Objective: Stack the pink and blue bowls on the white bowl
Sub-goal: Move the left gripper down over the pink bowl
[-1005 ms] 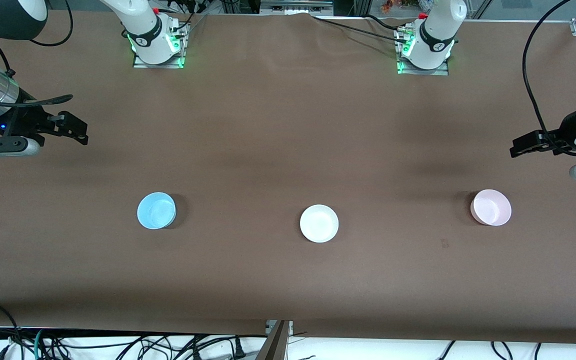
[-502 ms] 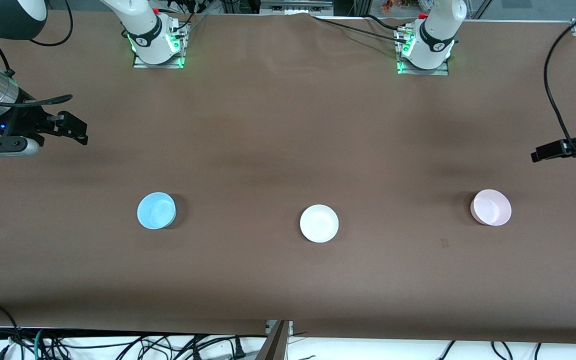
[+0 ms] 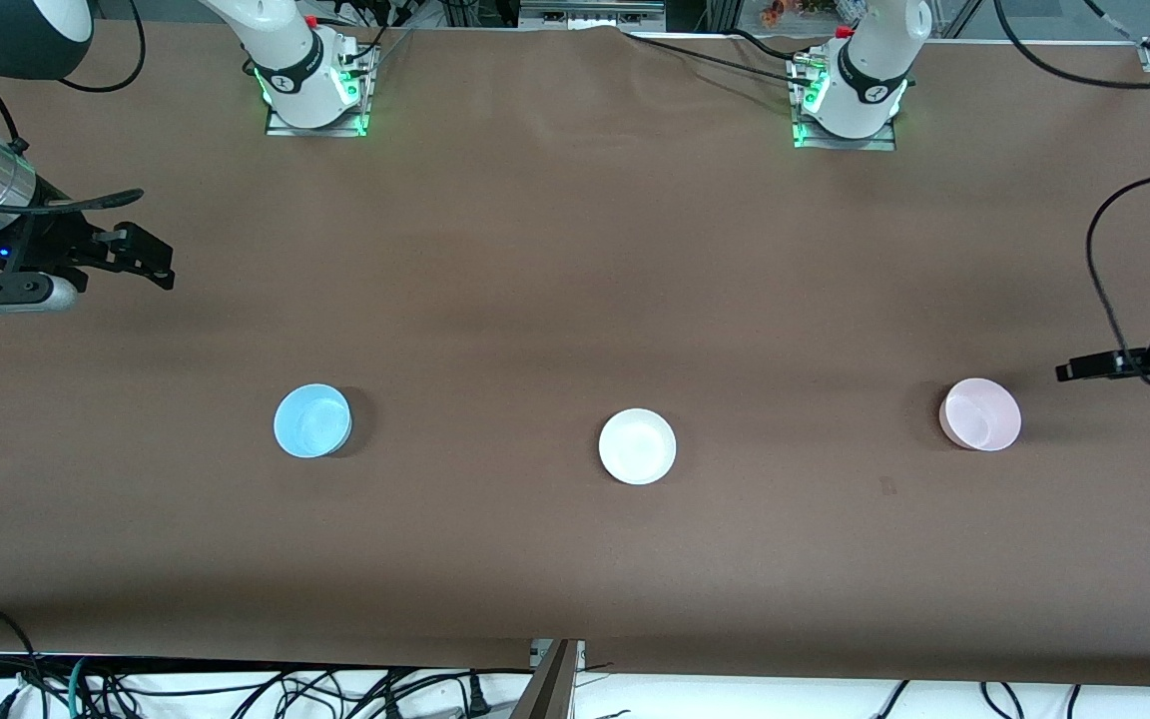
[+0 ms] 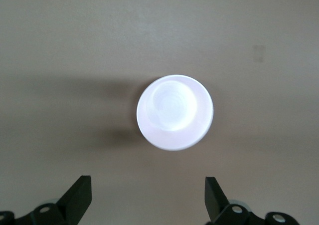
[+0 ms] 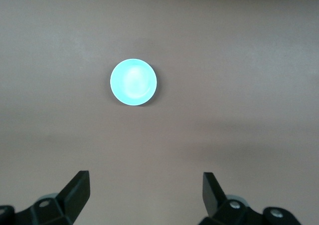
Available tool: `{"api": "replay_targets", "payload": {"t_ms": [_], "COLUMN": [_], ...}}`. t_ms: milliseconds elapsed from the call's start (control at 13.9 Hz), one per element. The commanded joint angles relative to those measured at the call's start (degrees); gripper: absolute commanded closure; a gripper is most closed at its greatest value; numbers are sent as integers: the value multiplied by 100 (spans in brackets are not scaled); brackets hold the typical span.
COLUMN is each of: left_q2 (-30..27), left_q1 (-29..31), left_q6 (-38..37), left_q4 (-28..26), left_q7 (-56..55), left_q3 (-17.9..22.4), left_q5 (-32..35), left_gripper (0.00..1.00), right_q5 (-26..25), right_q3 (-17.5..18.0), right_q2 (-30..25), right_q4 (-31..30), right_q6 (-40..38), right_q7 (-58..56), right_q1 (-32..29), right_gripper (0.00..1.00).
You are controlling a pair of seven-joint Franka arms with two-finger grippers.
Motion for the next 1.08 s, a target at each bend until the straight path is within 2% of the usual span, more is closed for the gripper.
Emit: {"api": "replay_targets", "payload": {"t_ms": [0, 215, 431, 861, 1005], "left_q2": [196, 409, 610, 769, 839], "left_q1": [-3, 6, -3, -47, -65], "left_q6": [703, 1705, 2067, 2314, 2375], "left_q4": [-399, -987, -1086, -1033, -1024], "left_q7": [223, 1012, 1137, 1128, 1128], "left_q3": [24, 33, 33, 33, 33], "left_q5": [-373, -969, -1068, -1331, -1393], "left_gripper": [0, 0, 2, 36, 37], "right_q5": [-26, -26, -26, -26, -35], "right_q3": [4, -4, -13, -22, -22], "right_q2": [-36, -36, -36, -36, -36], "right_q4": [40, 31, 22, 31, 31], "right_q6": [-75, -84, -84, -84, -84], "right_q7": [72, 63, 46, 19, 63], "right_q1": [2, 2, -7, -16, -16], "right_gripper": [0, 0, 0, 0, 0]}}
